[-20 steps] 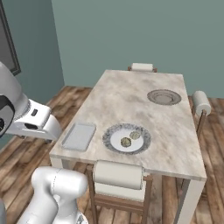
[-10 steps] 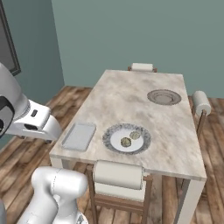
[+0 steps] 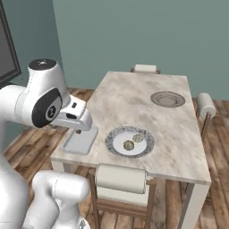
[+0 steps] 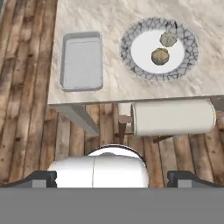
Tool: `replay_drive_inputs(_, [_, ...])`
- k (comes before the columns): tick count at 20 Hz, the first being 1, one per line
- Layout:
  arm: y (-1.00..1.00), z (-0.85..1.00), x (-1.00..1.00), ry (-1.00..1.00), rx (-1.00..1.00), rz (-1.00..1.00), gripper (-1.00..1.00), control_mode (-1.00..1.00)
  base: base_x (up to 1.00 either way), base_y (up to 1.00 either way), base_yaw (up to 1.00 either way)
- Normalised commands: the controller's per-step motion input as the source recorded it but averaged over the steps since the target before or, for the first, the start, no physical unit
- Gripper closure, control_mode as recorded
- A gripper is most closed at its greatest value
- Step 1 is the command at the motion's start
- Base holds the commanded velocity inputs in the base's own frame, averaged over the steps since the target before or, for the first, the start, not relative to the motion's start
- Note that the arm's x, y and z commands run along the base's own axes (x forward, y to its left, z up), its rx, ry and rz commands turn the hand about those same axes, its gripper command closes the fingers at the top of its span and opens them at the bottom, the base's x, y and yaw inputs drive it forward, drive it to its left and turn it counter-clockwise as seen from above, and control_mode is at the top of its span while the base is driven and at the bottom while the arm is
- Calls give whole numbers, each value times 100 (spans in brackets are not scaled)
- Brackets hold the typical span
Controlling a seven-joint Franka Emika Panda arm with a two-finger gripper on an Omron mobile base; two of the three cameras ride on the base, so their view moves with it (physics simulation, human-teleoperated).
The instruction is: Place two dumplings into each of the tupperware containers and then place the containers in the fridge.
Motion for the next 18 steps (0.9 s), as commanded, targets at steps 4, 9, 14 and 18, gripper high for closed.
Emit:
replay_drive_inputs(4, [-95, -95, 100, 0, 5, -2, -100, -100, 0, 0, 0])
replay_drive_inputs(9, [-56, -100, 100, 0, -1, -10, -100, -100, 0, 0, 0])
replay_drive_inputs(14, [0, -70, 100, 11, -19, -22, -100, -100, 0, 0, 0])
replay_drive_inputs(18, [-29, -29, 94, 31, 4, -7, -100, -100, 0, 0, 0])
